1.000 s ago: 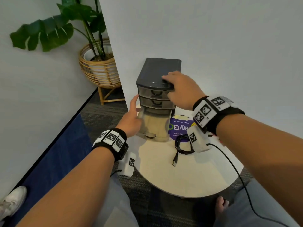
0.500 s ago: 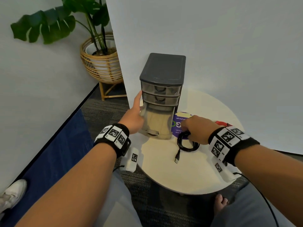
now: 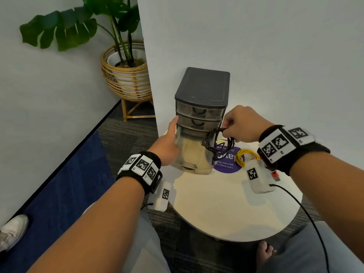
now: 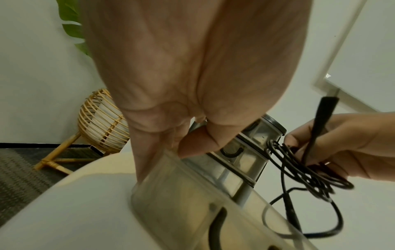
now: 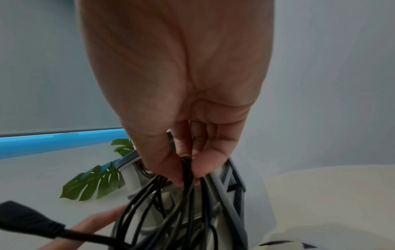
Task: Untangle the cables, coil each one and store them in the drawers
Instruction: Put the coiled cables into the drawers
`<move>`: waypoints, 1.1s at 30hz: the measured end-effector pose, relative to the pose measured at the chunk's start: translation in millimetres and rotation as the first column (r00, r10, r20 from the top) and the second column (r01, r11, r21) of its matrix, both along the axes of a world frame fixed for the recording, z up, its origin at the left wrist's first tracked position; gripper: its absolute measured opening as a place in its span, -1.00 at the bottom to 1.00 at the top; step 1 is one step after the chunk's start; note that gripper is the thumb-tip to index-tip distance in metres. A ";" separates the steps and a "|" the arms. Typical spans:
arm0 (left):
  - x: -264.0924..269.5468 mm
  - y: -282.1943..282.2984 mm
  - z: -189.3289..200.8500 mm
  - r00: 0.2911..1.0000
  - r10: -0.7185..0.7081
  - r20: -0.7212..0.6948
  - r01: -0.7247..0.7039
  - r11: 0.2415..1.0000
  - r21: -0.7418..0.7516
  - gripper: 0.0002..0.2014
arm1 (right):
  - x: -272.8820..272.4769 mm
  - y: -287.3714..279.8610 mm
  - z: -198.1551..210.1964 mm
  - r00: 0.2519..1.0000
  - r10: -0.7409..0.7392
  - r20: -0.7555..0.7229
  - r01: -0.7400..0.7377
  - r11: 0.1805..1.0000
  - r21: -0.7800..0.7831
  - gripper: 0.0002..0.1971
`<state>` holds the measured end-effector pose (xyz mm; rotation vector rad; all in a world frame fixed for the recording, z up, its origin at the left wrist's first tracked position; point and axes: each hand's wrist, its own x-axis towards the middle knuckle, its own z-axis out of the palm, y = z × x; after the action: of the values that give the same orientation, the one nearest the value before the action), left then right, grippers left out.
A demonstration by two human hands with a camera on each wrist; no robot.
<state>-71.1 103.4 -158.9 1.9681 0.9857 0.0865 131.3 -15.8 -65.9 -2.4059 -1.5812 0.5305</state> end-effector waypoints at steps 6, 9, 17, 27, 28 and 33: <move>-0.1 -2.2 7.6 1.000 -0.004 0.003 0.004 1.000 -0.008 0.00 | -7.7 9.3 8.3 1.000 -0.024 0.014 0.022 0.992 0.126 -0.90; -0.5 -4.0 11.1 1.000 -0.009 -0.004 0.009 1.000 0.020 0.00 | -13.5 13.9 13.2 0.997 -0.007 0.074 -0.007 0.982 0.186 -0.93; -1.7 -7.6 19.7 1.000 -0.010 -0.003 0.010 1.000 0.011 -0.02 | -24.0 25.9 -19.9 0.994 -0.089 -0.058 0.101 0.966 0.240 -0.96; -0.6 -4.3 16.4 0.998 0.044 0.035 -0.044 0.999 -0.002 -0.06 | -12.8 9.8 -66.5 0.995 -0.084 -0.056 0.094 0.973 0.211 -0.70; 0.2 -4.0 16.6 0.997 0.064 0.047 -0.064 0.998 -0.002 -0.10 | -14.1 6.4 -66.0 0.997 -0.062 -0.048 0.071 0.972 0.224 -0.68; 2.0 -6.7 21.3 0.991 0.078 0.105 -0.080 0.997 0.017 -0.30 | -31.9 -11.6 -66.7 0.977 0.190 0.093 -0.209 0.931 0.298 -0.72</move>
<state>-69.1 96.8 -137.5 1.9237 0.9983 0.2425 99.5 -27.3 -132.5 -2.0645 -1.7975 0.2219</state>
